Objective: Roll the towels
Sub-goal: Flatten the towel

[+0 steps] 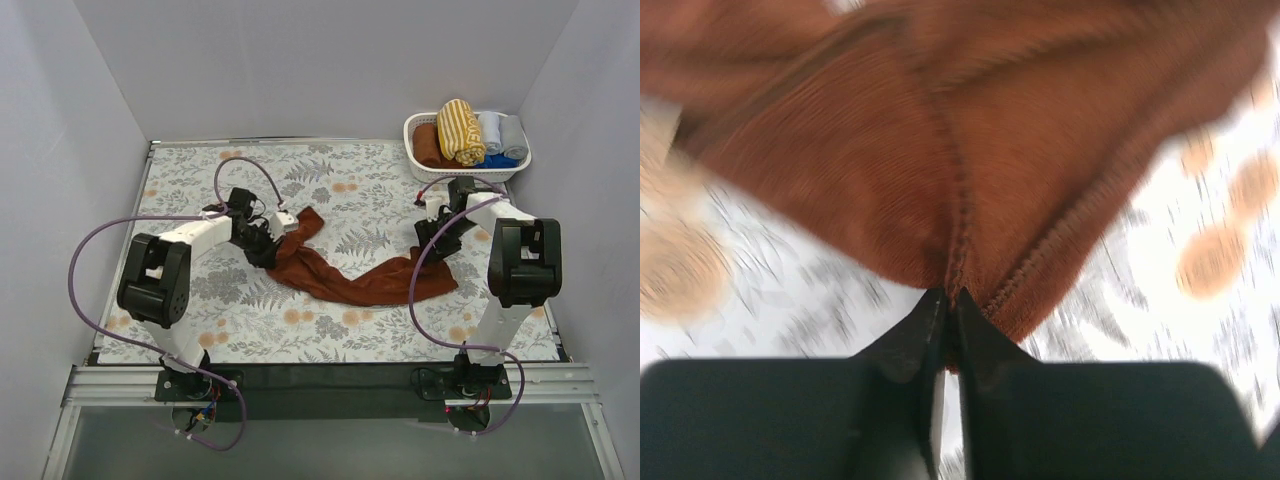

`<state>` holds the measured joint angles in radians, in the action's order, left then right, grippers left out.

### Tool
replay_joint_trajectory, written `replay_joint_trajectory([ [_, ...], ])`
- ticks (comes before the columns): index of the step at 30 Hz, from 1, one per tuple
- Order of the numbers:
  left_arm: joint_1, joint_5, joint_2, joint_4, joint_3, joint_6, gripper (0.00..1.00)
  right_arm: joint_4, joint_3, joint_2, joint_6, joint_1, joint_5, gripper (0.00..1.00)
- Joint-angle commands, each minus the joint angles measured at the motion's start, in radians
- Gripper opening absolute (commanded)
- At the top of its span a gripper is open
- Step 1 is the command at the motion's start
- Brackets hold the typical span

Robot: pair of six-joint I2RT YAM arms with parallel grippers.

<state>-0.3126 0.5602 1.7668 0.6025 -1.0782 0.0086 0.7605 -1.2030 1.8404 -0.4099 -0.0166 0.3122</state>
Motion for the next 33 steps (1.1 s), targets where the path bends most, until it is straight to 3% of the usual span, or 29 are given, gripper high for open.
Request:
replay_joint_trajectory([
  [1,0.013,-0.007,-0.108,0.297,0.064,0.242,0.07,0.071,0.045,-0.006,-0.058,0.007,-0.052,0.47],
  [5,0.023,-0.008,-0.182,0.451,0.145,0.384,0.24,0.190,0.043,-0.026,-0.145,0.007,0.020,0.33],
  [7,0.041,0.013,-0.204,0.537,0.153,0.456,0.32,0.235,0.039,-0.049,-0.214,0.007,0.050,0.32],
  [8,0.084,0.056,-0.204,0.560,0.127,0.477,0.43,0.268,0.034,-0.059,-0.234,0.007,0.074,0.34],
  [12,0.187,0.185,-0.172,0.628,-0.053,0.516,0.55,0.272,-0.035,-0.113,-0.245,0.041,0.103,0.50],
  [17,0.250,0.247,-0.078,0.557,-0.253,0.400,0.58,0.249,-0.156,-0.080,-0.201,0.056,0.114,0.52],
  [21,0.270,0.140,0.000,0.415,-0.313,0.295,0.57,0.253,-0.196,-0.038,-0.204,0.056,0.085,0.47],
  [27,0.274,0.138,0.071,0.408,-0.381,0.257,0.55,0.278,-0.070,-0.118,-0.302,0.056,0.029,0.39],
  [33,0.280,0.142,0.094,0.411,-0.396,0.243,0.56,0.313,0.048,-0.196,-0.369,0.056,0.010,0.38],
])
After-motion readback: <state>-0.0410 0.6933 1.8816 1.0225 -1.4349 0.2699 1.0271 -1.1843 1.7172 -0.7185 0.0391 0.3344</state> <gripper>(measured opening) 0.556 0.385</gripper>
